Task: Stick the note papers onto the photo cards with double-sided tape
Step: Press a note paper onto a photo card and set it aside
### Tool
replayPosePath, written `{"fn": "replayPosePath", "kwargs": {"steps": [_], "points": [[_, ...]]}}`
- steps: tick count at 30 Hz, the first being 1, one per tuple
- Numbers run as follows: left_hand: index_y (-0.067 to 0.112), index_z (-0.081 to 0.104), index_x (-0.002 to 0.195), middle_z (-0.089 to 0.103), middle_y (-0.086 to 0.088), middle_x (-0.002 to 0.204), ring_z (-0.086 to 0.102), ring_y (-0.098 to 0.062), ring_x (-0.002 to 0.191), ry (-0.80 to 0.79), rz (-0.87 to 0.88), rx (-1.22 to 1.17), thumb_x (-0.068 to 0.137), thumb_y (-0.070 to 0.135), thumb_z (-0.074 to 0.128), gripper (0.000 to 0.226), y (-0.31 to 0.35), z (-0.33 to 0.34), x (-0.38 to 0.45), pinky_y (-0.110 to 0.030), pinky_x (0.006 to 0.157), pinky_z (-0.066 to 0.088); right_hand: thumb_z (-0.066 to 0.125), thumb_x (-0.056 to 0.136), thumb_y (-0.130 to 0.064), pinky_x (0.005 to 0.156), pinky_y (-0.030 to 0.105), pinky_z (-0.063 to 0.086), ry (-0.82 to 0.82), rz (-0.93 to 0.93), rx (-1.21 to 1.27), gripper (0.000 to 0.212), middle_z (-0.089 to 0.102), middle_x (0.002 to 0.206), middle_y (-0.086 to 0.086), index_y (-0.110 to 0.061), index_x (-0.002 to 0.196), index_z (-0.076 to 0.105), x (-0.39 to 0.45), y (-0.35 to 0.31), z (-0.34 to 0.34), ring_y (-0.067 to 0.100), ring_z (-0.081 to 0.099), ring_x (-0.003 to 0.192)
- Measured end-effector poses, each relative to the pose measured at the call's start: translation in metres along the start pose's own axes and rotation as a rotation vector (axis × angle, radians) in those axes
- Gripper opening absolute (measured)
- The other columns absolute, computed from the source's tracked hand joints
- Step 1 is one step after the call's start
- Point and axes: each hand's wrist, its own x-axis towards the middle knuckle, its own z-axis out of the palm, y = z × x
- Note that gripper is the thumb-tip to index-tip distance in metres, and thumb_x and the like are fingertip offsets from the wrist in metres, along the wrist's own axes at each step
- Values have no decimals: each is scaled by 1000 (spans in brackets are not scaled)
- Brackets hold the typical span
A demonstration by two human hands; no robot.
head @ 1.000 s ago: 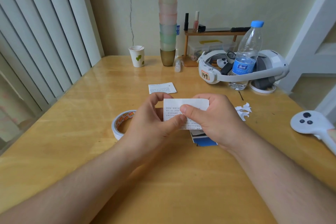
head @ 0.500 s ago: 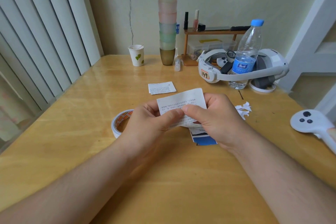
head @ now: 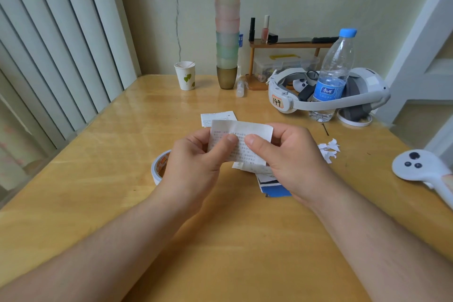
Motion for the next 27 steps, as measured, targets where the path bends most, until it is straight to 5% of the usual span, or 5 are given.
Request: {"fn": "replayPosePath", "kwargs": {"steps": [10, 15, 19, 23, 27], "points": [[22, 83, 97, 78, 3, 91, 65, -8, 78, -45, -73, -30, 105, 0, 56, 36, 4, -1, 2, -16, 73, 54, 71, 97, -18, 69, 31, 52, 102, 17, 51, 8, 74, 79, -3, -20, 94, 79, 5, 0, -6, 11, 63, 69], [24, 73, 122, 81, 2, 109, 73, -11, 93, -2, -27, 33, 102, 2, 63, 31, 5, -5, 4, -22, 80, 58, 68, 99, -17, 70, 27, 52, 109, 56, 19, 12, 78, 84, -5, -22, 100, 79, 7, 3, -8, 10, 64, 72], [33, 65, 130, 81, 3, 102, 67, -10, 78, 108, 32, 199, 98, 8, 71, 41, 7, -15, 11, -25, 81, 59, 65, 100, -9, 67, 27, 52, 84, 86, 33, 19, 79, 89, -3, -21, 106, 77, 7, 2, -7, 11, 63, 72], [40, 75, 113, 79, -1, 86, 60, -11, 70, 64, 106, 406, 99, 21, 72, 23, 11, -24, 15, -33, 69, 53, 73, 95, -9, 62, 21, 53, 166, 41, 92, 20, 80, 89, -4, -27, 104, 72, 7, 1, -5, 7, 64, 65], [35, 79, 105, 79, 16, 84, 69, 3, 76, 57, 105, 503, 96, 30, 75, 10, 13, -31, 18, -22, 77, 52, 77, 93, -13, 66, 25, 53, 242, 25, 110, 16, 80, 89, -2, -21, 105, 71, 7, 0, -3, 10, 66, 66]]}}
